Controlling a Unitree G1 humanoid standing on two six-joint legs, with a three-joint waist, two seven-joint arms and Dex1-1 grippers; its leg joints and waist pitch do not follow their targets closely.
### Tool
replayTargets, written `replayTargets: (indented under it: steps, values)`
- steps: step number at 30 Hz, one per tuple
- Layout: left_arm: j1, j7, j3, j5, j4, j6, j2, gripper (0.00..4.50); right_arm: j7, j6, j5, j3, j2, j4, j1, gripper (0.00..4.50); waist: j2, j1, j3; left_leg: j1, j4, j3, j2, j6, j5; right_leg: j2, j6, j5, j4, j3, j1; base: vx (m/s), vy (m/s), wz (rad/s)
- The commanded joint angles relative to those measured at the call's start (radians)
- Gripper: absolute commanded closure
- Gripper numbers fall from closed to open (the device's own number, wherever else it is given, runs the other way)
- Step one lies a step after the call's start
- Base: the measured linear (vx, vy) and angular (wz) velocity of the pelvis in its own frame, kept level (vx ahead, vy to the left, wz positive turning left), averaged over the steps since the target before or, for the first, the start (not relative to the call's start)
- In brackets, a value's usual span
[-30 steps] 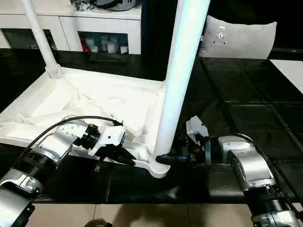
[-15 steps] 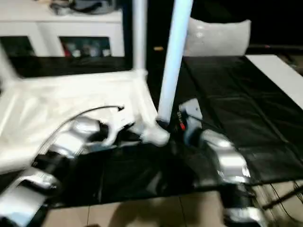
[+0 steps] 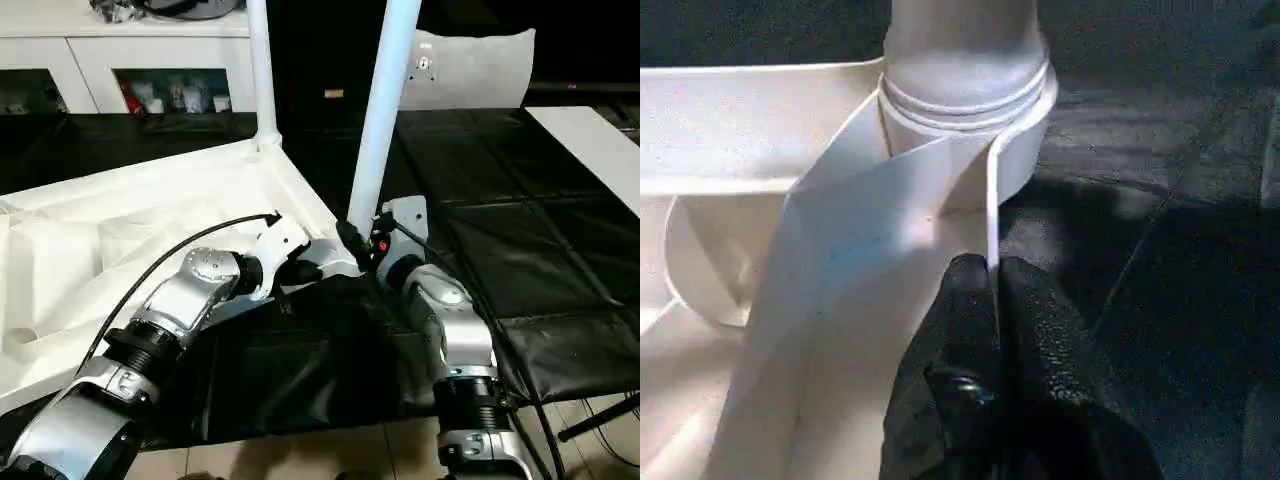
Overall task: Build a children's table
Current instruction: Rotate leg to tighten
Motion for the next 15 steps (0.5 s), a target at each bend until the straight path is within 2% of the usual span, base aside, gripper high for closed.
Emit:
replayTargets:
  steps: [1, 2, 4, 5, 6, 7, 8, 9, 11, 12, 15]
  values:
    - [-0.009, -0.055, -0.014, -0.032, -0.047, -0.060, -0.007, 4.50, 0.079, -0.014, 0.023, 0.050, -0.006, -0.013, 0.001, 1.23, -0.006, 0.010, -0.076, 0.000, -0.054, 0.002, 0.010, 0.090, -0.091, -0.055, -0.231, -0.073, -0.058, 0.040, 0.077, 0.000, 0.000, 0.00]
    - [-0.006, -0.086, -0.017, -0.034, -0.044, -0.070, 0.012, 4.50, 0.129, -0.008, 0.040, 0.048, -0.033, -0.022, 0.006, 1.04, -0.008, 0.011, -0.075, 0.002, -0.054, 0.002, 0.011, 0.082, -0.108, -0.056, -0.227, -0.105, -0.062, 0.040, 0.078, 0.000, 0.000, 0.00]
    - [-0.005, -0.100, -0.018, -0.035, -0.043, -0.073, 0.021, 4.50, 0.152, -0.005, 0.048, 0.047, -0.045, -0.026, 0.009, 0.99, -0.008, 0.012, -0.075, 0.002, -0.054, 0.002, 0.012, 0.082, -0.113, -0.057, -0.225, -0.114, -0.062, 0.041, 0.079, 0.000, 0.000, 0.00]
    - [0.000, -0.167, -0.022, -0.045, -0.034, -0.089, 0.058, 4.50, 0.263, -0.020, 0.058, 0.064, -0.120, -0.040, 0.023, 0.91, -0.005, 0.013, -0.074, 0.003, -0.055, 0.002, 0.013, 0.082, -0.122, -0.057, -0.227, -0.120, -0.063, 0.039, 0.078, 0.000, 0.000, 0.00]
    - [0.003, -0.223, -0.030, -0.049, -0.029, -0.113, 0.088, 4.50, 0.351, -0.027, 0.069, 0.076, -0.175, -0.050, 0.035, 0.77, -0.006, 0.017, -0.075, 0.006, -0.053, 0.002, 0.014, 0.081, -0.130, -0.057, -0.229, -0.118, -0.063, 0.041, 0.078, 0.000, 0.000, 0.00]
    - [0.004, -0.234, -0.033, -0.048, -0.028, -0.121, 0.094, 4.50, 0.369, -0.026, 0.073, 0.078, -0.185, -0.052, 0.038, 0.77, -0.003, 0.018, -0.073, 0.005, -0.054, 0.002, 0.015, 0.083, -0.133, -0.057, -0.229, -0.116, -0.062, 0.041, 0.077, 0.000, 0.000, 0.00]
    - [0.005, -0.246, -0.036, -0.048, -0.028, -0.127, 0.101, 4.50, 0.387, -0.026, 0.076, 0.080, -0.195, -0.054, 0.040, 0.77, -0.004, 0.021, -0.072, 0.006, -0.055, 0.002, 0.016, 0.084, -0.147, -0.056, -0.229, -0.127, -0.064, 0.041, 0.075, 0.000, 0.000, 0.00]
    - [0.009, -0.316, -0.054, -0.051, -0.024, -0.178, 0.136, 4.50, 0.481, -0.017, 0.097, 0.088, -0.244, -0.064, 0.052, 0.77, -0.003, 0.025, -0.073, 0.008, -0.054, 0.002, 0.017, 0.083, -0.151, -0.058, -0.229, -0.133, -0.063, 0.041, 0.074, 0.000, 0.000, 0.00]
    - [0.011, -0.351, -0.064, -0.052, -0.023, -0.195, 0.152, 4.50, 0.523, -0.007, 0.107, 0.092, -0.266, -0.068, 0.056, 0.77, -0.005, 0.033, -0.072, 0.008, -0.055, 0.001, 0.018, 0.084, -0.153, -0.058, -0.227, -0.144, -0.064, 0.041, 0.075, 0.000, 0.000, 0.00]
    - [0.012, -0.405, -0.080, -0.049, -0.015, -0.239, 0.180, 4.50, 0.598, -0.011, 0.109, 0.110, -0.307, -0.070, 0.064, 0.77, -0.003, 0.037, -0.073, 0.011, -0.054, 0.001, 0.020, 0.080, -0.156, -0.059, -0.230, -0.144, -0.063, 0.041, 0.072, 0.000, 0.000, 0.00]
    - [0.012, -0.483, -0.096, -0.054, -0.010, -0.287, 0.207, 4.50, 0.673, -0.040, 0.099, 0.136, -0.347, -0.065, 0.072, 0.77, -0.003, 0.047, -0.072, 0.013, -0.054, 0.004, 0.025, 0.072, -0.164, -0.060, -0.230, -0.159, -0.062, 0.041, 0.069, 0.000, 0.000, 0.00]
